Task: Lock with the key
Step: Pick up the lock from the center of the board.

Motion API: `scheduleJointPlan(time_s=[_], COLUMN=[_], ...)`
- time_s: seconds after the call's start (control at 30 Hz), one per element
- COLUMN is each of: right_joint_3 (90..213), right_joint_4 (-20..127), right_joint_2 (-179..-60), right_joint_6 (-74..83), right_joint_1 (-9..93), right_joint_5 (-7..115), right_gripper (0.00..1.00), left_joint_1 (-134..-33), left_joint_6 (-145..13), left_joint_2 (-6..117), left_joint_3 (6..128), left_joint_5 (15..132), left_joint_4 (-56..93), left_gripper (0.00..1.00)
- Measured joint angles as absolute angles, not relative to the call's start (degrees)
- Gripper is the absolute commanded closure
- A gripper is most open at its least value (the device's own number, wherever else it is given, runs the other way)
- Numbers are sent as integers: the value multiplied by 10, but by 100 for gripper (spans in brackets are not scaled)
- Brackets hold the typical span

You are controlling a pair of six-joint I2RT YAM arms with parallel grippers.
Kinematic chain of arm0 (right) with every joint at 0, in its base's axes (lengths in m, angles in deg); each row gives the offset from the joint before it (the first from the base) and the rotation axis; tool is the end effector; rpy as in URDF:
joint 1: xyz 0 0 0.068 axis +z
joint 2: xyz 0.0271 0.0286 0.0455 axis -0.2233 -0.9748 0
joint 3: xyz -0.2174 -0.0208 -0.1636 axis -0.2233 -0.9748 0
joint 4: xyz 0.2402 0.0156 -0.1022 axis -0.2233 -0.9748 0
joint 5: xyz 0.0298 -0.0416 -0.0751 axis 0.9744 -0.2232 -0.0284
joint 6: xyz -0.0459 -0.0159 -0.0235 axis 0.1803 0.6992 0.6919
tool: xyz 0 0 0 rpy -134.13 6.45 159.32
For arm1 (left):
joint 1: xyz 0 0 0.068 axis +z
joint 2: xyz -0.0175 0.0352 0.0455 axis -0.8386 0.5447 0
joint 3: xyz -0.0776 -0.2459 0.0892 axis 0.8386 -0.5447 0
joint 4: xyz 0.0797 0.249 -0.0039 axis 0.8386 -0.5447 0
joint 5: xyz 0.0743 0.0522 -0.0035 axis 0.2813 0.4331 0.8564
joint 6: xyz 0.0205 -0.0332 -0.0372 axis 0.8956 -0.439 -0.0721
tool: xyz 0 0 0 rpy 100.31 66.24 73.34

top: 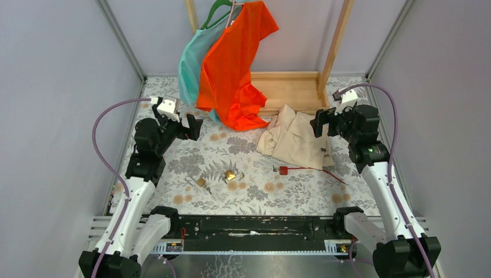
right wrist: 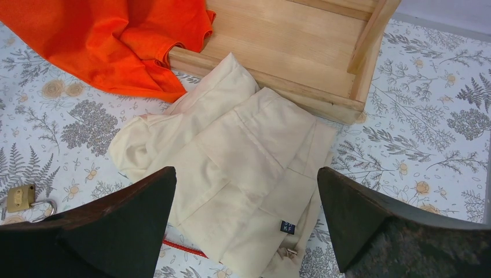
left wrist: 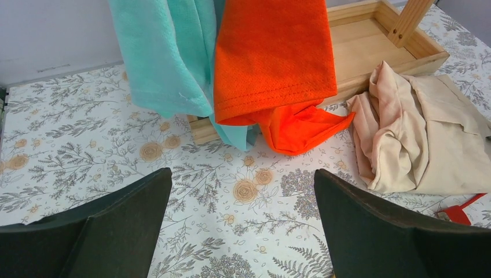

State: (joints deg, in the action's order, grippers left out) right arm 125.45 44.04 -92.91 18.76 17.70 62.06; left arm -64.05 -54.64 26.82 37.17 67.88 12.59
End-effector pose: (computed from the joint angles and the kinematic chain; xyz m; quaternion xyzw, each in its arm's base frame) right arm 0.2195 0.0282 0.3386 -0.1680 0.7724 0.0950 0.6051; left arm 0.1921 -0.0327 0.3314 0.1238 0.7439 -0.1346 0.6428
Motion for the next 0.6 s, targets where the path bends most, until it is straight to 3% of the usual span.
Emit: scheduleJointPlan(time_s=[0.6], right_joint_3=[1255], right_joint_4=[440], right_joint_2=[-929], right_joint_6=[189], right_joint_1=[177], right_joint_5=[621], right_gripper=[1], left_joint_1=[-640], left_joint_6=[-527], left_joint_2=[270], left_joint_3=[372], left_joint_5=[636], left_joint_4=[120], left_gripper=[0])
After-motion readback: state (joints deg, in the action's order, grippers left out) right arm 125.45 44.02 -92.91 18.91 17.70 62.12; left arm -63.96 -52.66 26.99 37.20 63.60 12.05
